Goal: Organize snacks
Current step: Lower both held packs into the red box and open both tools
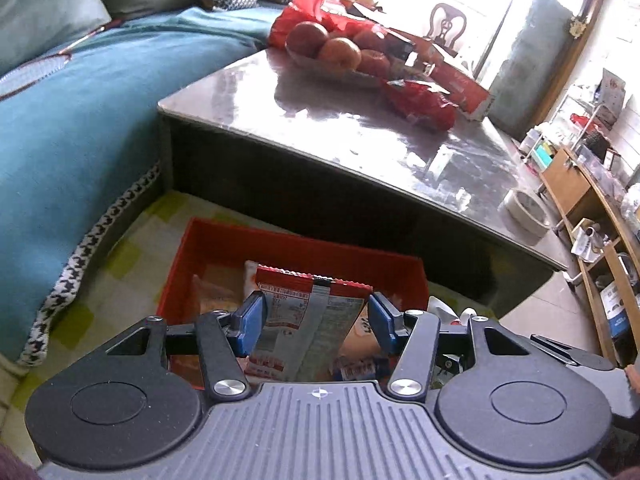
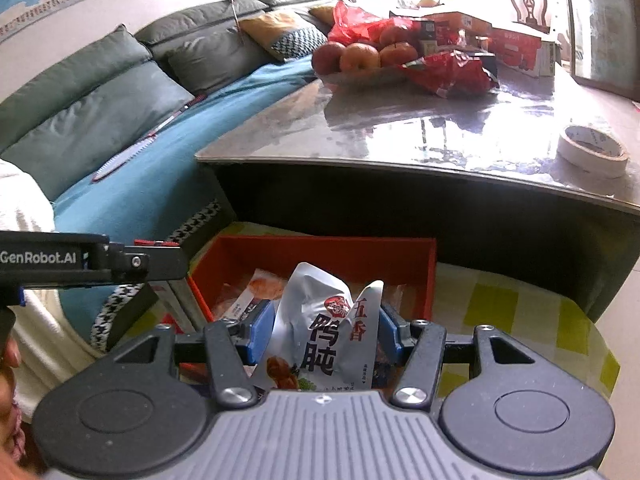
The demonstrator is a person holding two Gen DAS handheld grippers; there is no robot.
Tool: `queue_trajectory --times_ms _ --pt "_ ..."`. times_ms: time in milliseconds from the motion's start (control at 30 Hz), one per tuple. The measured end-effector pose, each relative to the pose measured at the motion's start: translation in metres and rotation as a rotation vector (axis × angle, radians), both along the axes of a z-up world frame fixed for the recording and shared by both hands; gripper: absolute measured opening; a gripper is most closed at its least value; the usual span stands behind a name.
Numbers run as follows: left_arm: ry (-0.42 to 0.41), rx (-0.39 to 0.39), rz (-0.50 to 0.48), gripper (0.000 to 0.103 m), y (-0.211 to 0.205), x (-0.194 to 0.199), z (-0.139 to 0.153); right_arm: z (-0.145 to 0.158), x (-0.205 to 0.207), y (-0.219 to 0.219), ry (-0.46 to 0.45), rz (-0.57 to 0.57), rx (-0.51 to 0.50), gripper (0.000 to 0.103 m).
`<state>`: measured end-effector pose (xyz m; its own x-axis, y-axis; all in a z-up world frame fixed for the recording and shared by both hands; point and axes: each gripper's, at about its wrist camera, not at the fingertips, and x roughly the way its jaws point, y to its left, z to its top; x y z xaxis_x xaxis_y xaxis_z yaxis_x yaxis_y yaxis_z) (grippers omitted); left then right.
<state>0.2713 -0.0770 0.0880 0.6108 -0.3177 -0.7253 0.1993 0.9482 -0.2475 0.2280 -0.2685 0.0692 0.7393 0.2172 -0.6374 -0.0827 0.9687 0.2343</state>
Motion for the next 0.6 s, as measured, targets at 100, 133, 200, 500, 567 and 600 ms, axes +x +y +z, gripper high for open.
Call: queue_trajectory --times_ms 100,133,200,500,567,600 --pt "0.029 -0.001 0.005 0.063 -0.003 0.012 -0.013 -0.009 0.014 0.0 0.027 -0.001 -0.007 0.056" --pt "0.037 -0.002 0.003 0.063 -0.004 0.015 -0.018 -0.012 0.018 0.001 0.035 -0.001 -0.006 0.056" --pt "0.055 -0.003 0.01 0.063 -0.003 0.02 -0.025 -0.018 0.026 0.002 0.058 0.008 -0.005 0.056" --pt "0.117 -0.004 0.053 0.064 0.004 0.038 -0.049 -0.037 0.05 0.011 0.119 0.029 -0.002 0.057" --pt "0.119 -0.01 0.065 0.064 0.008 0.04 -0.051 -0.04 0.052 0.012 0.127 0.025 -0.006 0.057" --pt "0.119 -0.011 0.068 0.065 0.009 0.041 -0.051 -0.04 0.053 0.012 0.13 0.024 -0.007 0.057"
